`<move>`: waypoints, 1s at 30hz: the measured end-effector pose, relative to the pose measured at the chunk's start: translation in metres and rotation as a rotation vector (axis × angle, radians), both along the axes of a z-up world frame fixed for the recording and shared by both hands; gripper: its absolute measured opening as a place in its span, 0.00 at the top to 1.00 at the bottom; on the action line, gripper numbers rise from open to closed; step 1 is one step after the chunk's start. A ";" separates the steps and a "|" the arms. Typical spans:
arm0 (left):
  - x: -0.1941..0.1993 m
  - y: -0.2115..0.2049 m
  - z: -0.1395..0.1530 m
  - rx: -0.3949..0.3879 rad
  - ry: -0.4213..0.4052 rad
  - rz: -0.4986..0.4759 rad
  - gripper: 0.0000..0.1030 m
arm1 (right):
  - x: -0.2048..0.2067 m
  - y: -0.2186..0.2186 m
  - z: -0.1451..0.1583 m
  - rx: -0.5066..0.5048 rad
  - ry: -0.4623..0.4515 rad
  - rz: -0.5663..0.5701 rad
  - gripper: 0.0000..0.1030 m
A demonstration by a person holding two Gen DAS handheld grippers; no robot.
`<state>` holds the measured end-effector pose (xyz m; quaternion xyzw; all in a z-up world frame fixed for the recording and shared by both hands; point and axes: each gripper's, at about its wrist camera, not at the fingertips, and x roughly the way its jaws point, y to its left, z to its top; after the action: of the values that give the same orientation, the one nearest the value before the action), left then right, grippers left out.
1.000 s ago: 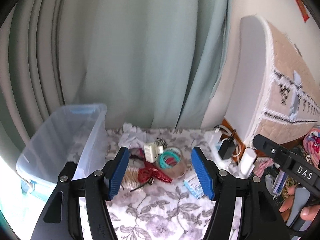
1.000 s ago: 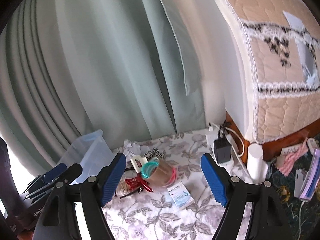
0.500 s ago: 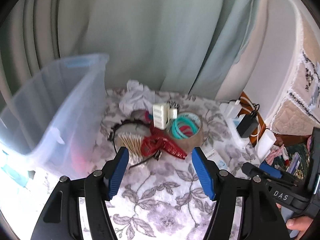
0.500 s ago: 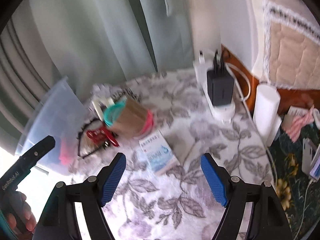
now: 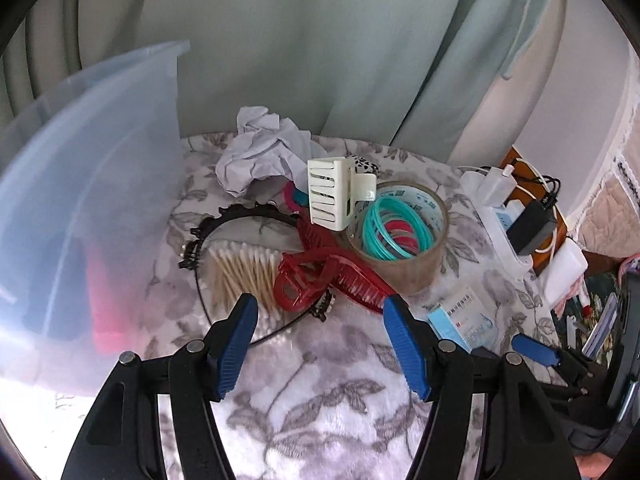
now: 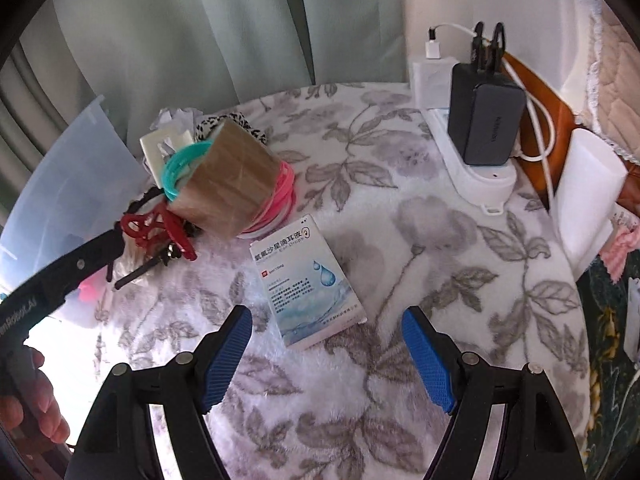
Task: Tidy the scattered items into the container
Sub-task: 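Move both tools back toward the remaining items, then grasp the red claw clip with the left tool while the right tool grasps the medicine box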
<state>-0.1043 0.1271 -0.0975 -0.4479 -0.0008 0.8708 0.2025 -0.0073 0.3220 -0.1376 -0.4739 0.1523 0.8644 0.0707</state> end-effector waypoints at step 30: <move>-0.038 -0.009 -0.021 0.106 -0.123 0.173 0.88 | -0.032 -0.001 -0.017 0.061 -0.014 0.017 0.22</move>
<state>-0.1419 0.1176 -0.1184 -0.4875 -0.0979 0.8546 0.1493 -0.0395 0.3214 -0.1548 -0.4789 0.1211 0.8659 0.0789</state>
